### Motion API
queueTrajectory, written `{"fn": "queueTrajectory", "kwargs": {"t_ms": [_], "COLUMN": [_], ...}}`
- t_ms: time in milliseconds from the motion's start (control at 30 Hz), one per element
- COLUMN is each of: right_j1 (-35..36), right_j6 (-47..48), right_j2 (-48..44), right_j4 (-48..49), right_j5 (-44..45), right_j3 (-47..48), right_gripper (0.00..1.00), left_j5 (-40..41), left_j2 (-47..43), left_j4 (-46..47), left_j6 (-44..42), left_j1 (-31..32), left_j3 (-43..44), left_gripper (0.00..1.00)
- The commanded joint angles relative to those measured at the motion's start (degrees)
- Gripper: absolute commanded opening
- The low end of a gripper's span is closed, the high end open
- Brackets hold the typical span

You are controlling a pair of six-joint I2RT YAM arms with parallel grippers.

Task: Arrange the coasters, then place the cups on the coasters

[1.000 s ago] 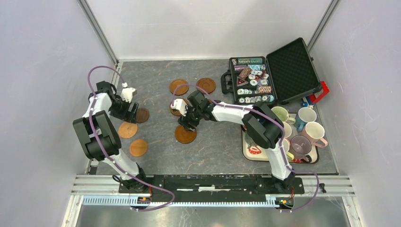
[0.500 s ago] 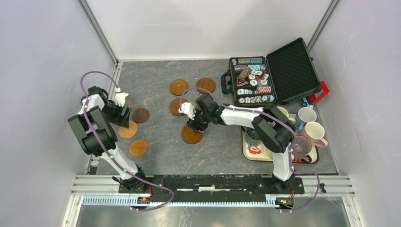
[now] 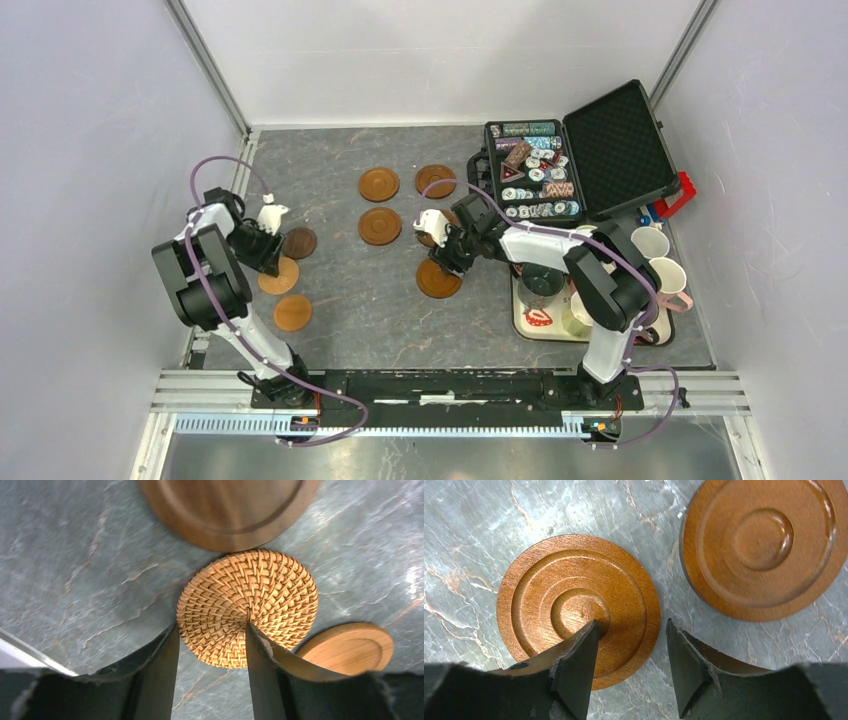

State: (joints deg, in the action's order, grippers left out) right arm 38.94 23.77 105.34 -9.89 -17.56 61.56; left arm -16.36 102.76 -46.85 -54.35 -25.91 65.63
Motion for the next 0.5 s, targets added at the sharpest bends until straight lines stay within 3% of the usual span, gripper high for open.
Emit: {"fn": "queueTrajectory", "kwargs": {"t_ms": [0,267,467], "right_j1": [-2.0,-3.6,-3.6], "right_j6": [1.3,-0.6,-1.4], "right_j2": [-1.1,-0.5,0.6], "right_j4": [-3.9,-1.5,-1.0], "right_j5": [4.7,4.5,3.0], "right_j3": [-4.1,-3.3,-1.4], "right_gripper": [0.58,0.57,0.57], "left_j5": [-1.9,-3.3,-3.4], "left_j2": [-2.1,-6.7,-6.1], "left_j4": [0.6,4.2,8.0], "left_j6": [-1.0,7.5,16.2], "left_j1": [5.5,19.5,31.5], "left_j3": [-6.4,-10.3,-8.4], "left_gripper": [0.51,0.47,0.46]}}
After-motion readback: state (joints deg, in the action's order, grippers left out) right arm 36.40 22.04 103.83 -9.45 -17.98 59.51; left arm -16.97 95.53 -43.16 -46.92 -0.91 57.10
